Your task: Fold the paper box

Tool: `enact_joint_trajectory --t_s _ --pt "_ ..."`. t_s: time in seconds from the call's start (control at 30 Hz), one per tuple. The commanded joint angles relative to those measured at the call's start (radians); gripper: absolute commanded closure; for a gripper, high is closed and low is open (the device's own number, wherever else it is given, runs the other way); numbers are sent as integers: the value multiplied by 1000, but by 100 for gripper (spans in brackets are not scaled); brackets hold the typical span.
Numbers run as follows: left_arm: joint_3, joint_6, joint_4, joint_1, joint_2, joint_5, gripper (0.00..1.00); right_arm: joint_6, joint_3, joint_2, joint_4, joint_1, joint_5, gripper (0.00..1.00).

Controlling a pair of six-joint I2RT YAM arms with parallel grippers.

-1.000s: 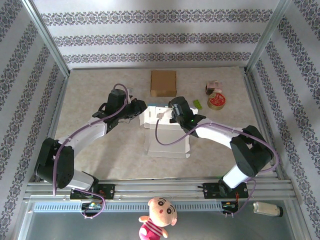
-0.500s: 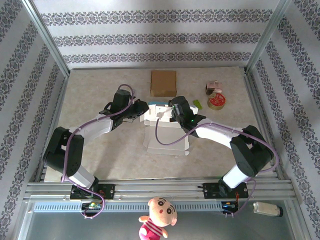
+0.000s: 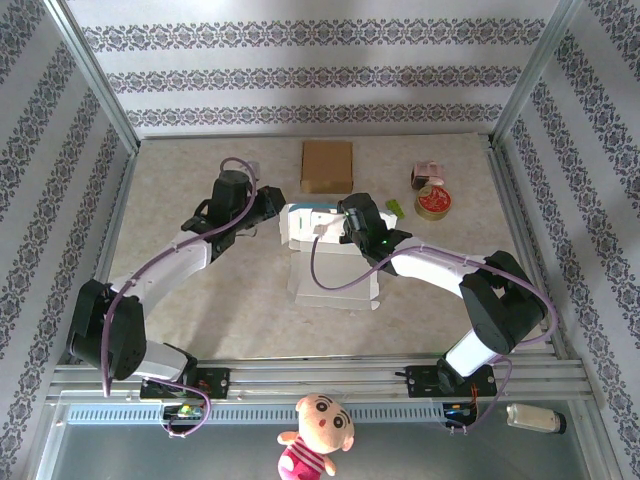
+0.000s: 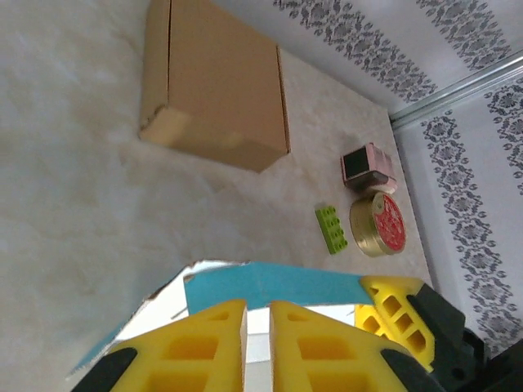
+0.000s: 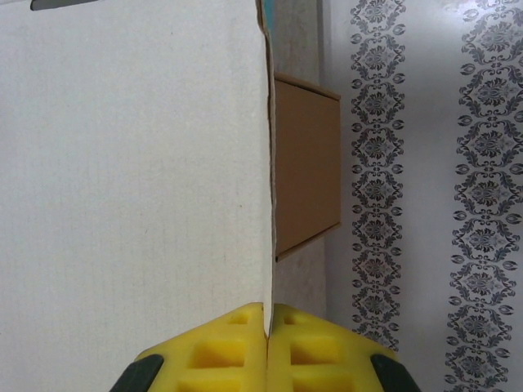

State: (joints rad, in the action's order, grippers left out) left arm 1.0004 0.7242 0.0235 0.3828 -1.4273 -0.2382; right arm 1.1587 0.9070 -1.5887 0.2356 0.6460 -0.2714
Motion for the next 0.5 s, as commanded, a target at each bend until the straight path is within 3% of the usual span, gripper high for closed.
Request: enact_joint_trajectory --t_s 0.0,0.47 --pt "37 -63 -95 -14 -47 -4 91 -13 -7 -5 16 9 8 99" --pt "38 37 67 -14 -201 -174 95 -21 -7 5 10 16 11 99"
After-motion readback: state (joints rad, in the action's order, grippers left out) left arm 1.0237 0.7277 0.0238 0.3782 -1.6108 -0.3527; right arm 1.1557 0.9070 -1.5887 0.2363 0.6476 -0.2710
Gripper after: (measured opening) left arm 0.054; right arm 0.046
